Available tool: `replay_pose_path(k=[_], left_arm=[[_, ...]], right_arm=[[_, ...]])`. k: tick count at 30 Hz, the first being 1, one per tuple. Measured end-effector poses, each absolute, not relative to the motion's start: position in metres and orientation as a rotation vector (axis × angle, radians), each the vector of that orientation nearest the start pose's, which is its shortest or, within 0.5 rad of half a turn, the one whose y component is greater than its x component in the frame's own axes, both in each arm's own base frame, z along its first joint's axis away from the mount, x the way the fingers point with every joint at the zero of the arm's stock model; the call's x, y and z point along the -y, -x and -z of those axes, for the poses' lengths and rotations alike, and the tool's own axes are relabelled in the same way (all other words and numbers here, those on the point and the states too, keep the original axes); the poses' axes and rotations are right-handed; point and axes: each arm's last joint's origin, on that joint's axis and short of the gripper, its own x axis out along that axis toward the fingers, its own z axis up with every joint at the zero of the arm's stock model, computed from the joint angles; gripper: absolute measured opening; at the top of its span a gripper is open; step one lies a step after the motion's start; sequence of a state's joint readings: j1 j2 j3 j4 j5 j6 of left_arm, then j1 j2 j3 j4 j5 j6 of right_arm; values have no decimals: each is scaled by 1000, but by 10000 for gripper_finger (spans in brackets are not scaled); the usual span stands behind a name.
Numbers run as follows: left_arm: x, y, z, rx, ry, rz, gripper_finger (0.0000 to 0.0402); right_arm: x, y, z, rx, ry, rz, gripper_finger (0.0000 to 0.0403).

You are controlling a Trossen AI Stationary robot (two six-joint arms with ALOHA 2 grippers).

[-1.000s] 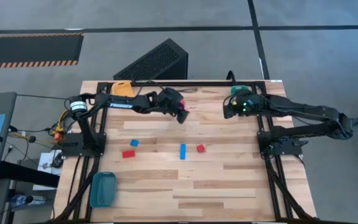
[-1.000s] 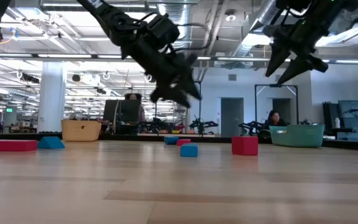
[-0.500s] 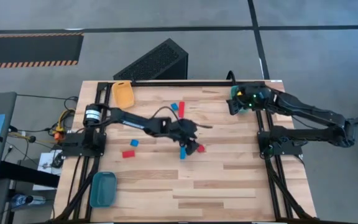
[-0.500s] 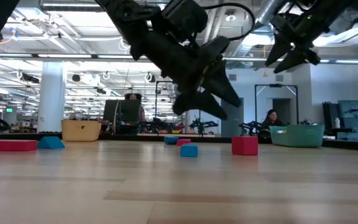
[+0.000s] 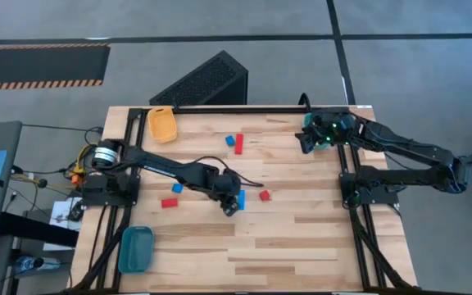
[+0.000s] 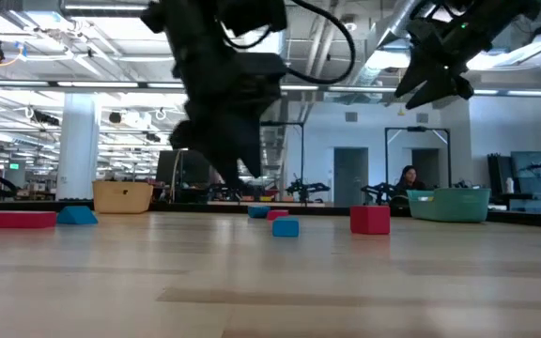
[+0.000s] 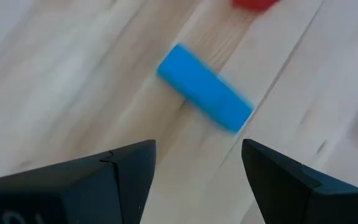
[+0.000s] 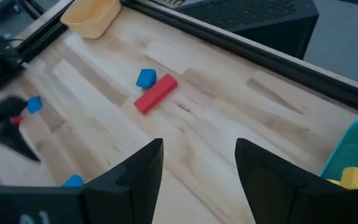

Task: Sort & place blocks by color
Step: Put the left red block into the orange bin

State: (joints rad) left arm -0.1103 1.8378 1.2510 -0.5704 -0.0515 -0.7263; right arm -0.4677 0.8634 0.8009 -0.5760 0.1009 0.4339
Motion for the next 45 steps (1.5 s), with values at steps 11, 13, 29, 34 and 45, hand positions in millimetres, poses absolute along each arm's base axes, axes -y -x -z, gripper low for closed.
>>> replay_pose_path(k=[11,13,29,34,45], left_arm=[[44,-323,-213,-1284,322,-395,224],[51,-320,-211,-1319,267,-364,224],[102,-257,-167,-1711,96,-195,224],[99,-236,-161,-1753,50,-149,224],[65,-179,-174,-1521,190,-248,224]], right_arm=[[79,-157,-300,-379,-620,682,225],[78,-161,-299,-373,-656,668,225],[8,-192,-288,-402,-760,584,225],[-12,-203,-278,-459,-769,557,225],[-39,-225,-250,-561,-785,576,225]])
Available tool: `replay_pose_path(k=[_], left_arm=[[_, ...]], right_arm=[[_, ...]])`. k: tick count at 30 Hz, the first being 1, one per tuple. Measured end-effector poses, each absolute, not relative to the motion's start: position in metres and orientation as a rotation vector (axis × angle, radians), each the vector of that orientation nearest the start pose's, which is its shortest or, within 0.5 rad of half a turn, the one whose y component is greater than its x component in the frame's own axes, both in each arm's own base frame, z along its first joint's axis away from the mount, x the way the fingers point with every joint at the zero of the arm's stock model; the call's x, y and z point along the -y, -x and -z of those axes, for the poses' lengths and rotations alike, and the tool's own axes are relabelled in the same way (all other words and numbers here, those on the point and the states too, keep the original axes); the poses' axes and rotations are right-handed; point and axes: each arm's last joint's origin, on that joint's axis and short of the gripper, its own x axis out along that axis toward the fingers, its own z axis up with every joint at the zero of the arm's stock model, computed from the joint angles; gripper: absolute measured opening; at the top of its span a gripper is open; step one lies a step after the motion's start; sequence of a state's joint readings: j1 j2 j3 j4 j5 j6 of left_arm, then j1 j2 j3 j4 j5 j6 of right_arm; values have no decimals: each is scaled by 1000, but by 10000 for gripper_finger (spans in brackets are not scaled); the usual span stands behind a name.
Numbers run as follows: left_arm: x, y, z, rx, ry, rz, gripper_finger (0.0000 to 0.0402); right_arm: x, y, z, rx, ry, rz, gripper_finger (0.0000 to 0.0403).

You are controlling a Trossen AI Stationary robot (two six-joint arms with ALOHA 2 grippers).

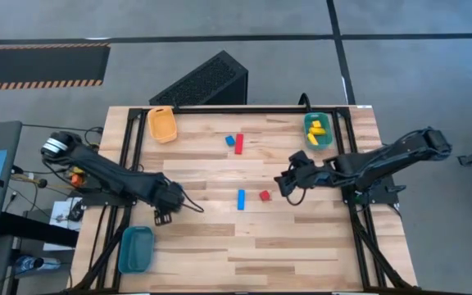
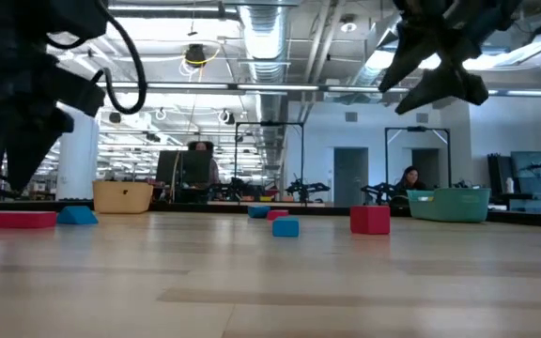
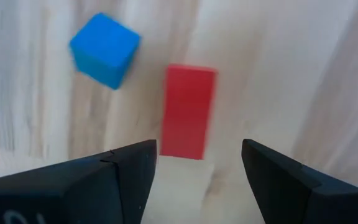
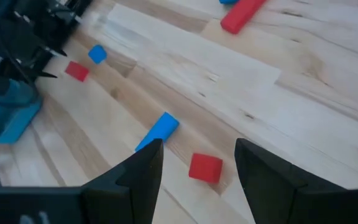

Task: Sort & place blocks by color
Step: Put the left red block into the orange bin

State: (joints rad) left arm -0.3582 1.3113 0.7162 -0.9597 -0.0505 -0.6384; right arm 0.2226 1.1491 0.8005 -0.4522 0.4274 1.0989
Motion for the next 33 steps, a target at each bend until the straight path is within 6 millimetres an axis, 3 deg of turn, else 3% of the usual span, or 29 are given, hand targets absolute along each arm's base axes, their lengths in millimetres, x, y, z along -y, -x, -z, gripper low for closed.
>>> replay_pose_path(k=[11,19,30,33], left_arm=[[56,-161,-140,-1403,293,-299,224],[53,-158,-132,-1371,346,-362,219],[51,-160,-132,-1243,556,-603,107],[54,-161,-132,-1204,603,-639,101]], right_arm=[[-25,-231,-256,-490,-802,575,225],[-5,-235,-262,-422,-796,590,225],[21,-244,-277,-270,-854,520,225],[22,-245,-278,-253,-857,514,225]])
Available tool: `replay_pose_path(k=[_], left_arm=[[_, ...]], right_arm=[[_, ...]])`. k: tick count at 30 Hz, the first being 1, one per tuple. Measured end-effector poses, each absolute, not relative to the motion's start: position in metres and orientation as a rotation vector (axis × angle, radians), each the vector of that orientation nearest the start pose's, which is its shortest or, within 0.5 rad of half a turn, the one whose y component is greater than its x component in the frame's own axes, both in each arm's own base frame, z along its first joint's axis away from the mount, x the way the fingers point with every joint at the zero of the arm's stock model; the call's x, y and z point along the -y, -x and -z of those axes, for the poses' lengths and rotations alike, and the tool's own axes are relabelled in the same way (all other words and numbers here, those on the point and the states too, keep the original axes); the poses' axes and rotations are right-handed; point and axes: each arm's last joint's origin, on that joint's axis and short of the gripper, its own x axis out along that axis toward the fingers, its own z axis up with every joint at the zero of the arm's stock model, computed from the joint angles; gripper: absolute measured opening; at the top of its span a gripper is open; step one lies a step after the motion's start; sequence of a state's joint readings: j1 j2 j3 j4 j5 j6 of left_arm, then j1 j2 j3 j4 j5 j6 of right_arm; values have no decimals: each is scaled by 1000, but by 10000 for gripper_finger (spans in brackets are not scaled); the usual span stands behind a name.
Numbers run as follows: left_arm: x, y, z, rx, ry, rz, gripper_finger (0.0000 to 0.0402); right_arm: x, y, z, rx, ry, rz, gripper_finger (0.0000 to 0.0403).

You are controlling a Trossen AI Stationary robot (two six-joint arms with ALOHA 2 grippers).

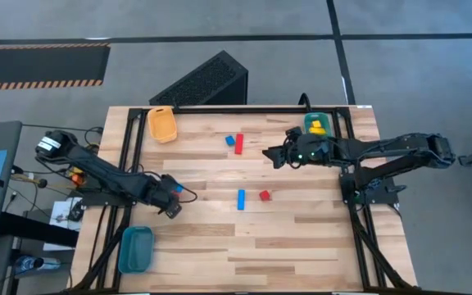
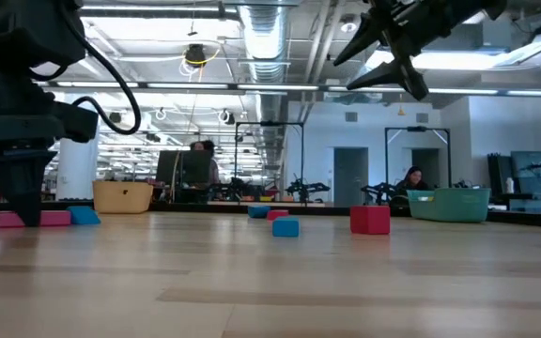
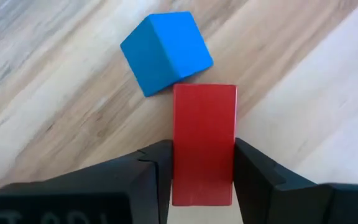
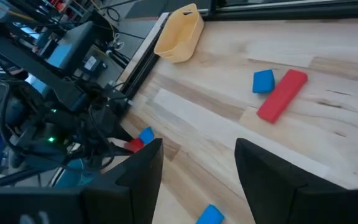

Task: Sort & place blocks by color
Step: Put the left red block into the orange bin

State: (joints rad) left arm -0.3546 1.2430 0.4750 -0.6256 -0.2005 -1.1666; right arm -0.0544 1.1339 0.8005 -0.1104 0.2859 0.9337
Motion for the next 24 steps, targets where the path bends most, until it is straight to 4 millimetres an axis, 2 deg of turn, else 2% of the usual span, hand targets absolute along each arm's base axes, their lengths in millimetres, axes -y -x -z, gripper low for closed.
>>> replay_pose_path(k=[6,10,14,24], left_arm=[[65,-166,-136,-1123,628,-622,105],[71,-174,-149,-1013,599,-630,117],[75,-183,-162,-924,596,-631,107],[73,-204,-196,-803,528,-631,108]], right_arm=[[17,-245,-278,-257,-865,499,225],[13,-246,-281,-242,-867,471,225],[11,-247,-282,-229,-870,458,225],[25,-247,-282,-264,-856,400,225]])
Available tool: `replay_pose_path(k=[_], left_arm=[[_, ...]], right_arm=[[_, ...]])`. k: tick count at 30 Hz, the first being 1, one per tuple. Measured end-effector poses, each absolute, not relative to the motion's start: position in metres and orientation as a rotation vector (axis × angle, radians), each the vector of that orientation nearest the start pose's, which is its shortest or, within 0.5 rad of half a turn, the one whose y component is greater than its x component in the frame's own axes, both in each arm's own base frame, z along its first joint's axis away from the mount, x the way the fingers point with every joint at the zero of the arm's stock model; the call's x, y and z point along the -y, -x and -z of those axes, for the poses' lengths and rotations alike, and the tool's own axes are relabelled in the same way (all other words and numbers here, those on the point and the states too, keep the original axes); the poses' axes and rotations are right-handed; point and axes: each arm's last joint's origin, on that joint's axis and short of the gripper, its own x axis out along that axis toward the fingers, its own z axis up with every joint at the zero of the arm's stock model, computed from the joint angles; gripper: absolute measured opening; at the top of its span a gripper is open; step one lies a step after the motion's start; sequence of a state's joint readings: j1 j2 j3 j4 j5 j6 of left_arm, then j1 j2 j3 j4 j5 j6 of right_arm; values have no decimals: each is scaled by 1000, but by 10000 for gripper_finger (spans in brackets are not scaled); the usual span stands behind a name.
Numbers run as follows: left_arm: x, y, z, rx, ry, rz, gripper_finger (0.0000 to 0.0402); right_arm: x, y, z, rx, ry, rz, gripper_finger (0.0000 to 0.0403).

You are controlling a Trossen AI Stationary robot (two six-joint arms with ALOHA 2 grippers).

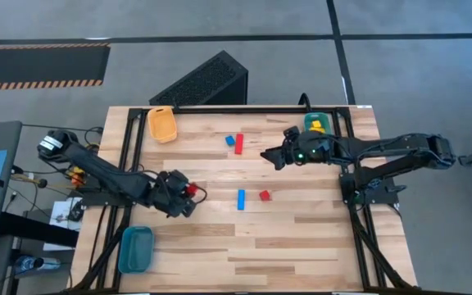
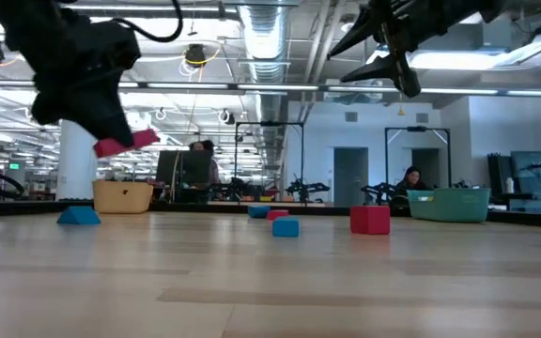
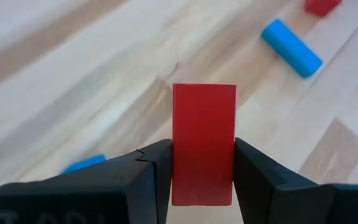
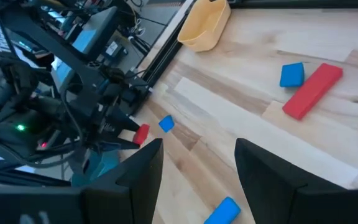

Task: Sort & place blocks by color
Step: Put the left red block into the orange bin

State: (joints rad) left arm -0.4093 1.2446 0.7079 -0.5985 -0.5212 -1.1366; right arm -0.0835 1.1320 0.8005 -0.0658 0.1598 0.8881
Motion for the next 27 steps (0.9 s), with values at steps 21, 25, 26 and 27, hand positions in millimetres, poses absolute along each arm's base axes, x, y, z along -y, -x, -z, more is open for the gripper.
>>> replay_pose_path(k=[21,25,26,27], left_arm=[[15,-228,-210,-685,663,-789,105],[0,-234,-214,-612,687,-806,104],[-4,-236,-214,-596,693,-814,104],[-9,-236,-215,-580,702,-827,104]], right_arm=[[61,-218,-305,-204,-619,384,225],[72,-214,-305,-221,-632,319,225],[75,-214,-305,-226,-640,303,225],[77,-214,-303,-235,-647,292,225]])
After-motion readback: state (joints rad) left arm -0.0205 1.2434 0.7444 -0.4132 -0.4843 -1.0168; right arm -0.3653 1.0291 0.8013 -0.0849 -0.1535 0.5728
